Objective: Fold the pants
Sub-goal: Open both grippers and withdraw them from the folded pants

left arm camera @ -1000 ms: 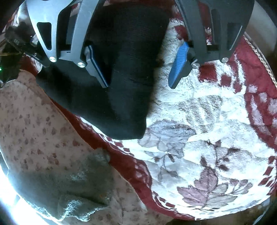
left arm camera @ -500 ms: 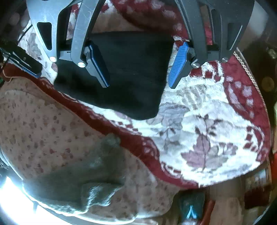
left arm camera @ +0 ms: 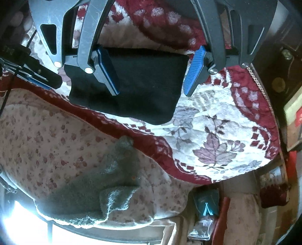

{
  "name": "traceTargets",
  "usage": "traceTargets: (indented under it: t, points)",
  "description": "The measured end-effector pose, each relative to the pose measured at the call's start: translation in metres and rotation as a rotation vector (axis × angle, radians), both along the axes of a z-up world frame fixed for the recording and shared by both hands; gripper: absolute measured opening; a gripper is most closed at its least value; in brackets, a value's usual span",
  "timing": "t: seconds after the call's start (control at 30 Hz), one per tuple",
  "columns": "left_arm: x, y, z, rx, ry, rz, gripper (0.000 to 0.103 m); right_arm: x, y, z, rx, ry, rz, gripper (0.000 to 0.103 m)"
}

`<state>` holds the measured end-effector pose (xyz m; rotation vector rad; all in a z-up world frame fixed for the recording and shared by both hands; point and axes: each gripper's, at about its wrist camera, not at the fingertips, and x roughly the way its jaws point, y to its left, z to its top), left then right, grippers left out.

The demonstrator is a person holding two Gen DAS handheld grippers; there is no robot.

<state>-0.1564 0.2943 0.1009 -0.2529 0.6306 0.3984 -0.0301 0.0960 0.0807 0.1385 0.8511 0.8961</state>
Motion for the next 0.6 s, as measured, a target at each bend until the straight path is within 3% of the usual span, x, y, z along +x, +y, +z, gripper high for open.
traceTargets:
  t: [0.6]
  points:
    - [-0.009, -0.003, -0.002, -0.006, 0.018, 0.026, 0.071, -0.011, 0.009, 0.0, -0.03, -0.001, 0.02, 0.072]
